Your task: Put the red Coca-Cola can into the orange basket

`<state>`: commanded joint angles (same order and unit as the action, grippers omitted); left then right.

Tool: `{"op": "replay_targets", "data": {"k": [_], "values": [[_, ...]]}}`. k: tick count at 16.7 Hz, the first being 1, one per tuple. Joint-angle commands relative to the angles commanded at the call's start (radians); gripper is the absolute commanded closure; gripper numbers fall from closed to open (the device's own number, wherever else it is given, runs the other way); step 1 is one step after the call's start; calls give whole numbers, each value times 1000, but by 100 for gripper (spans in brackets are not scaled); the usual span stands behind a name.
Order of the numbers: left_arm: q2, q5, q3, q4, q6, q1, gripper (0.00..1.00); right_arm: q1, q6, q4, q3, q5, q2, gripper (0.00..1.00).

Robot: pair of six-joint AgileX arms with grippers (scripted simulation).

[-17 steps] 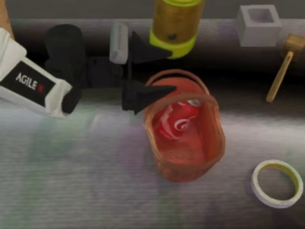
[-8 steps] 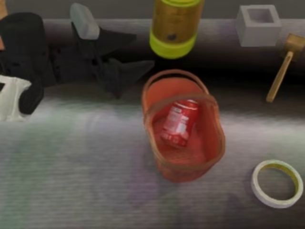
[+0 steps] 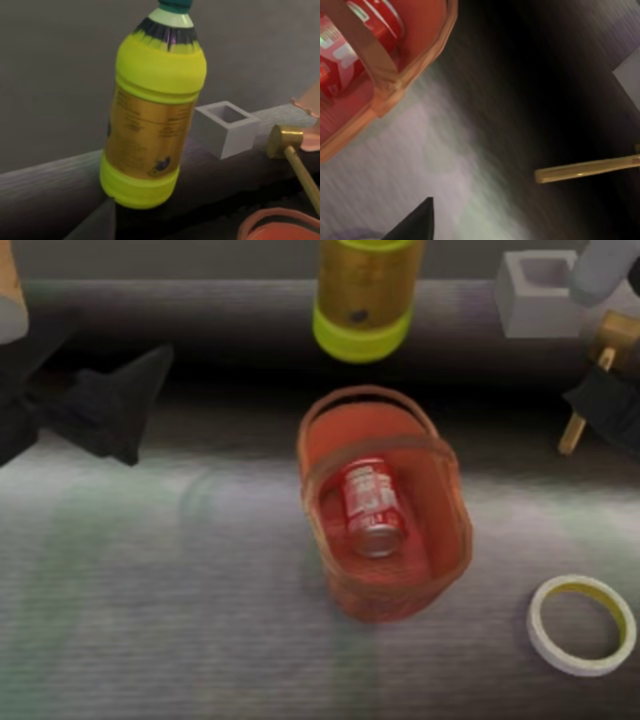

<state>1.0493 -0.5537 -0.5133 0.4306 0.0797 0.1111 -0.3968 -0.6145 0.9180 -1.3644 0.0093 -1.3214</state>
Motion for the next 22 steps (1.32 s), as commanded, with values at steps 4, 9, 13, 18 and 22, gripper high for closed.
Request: {"op": "replay_targets", "data": {"k": [4,9,13,18,22], "values": [[-446,219,194,-171,-20,-57,0,-117,-179,255,-420,3,-391,0],[-869,438,399,-340,-56,-108,0,-232,-353,530,-776,1,-777,0],[-1030,540,500,-420,-77,-128,0,-282,-427,659,-925,-4,-942,0],[-1049,554,513,-431,-80,-131,0,-288,-437,676,-944,-5,-962,0],[-1049,554,513,-431,-80,-131,0,-287,-438,645,-906,-5,-954,0]]}}
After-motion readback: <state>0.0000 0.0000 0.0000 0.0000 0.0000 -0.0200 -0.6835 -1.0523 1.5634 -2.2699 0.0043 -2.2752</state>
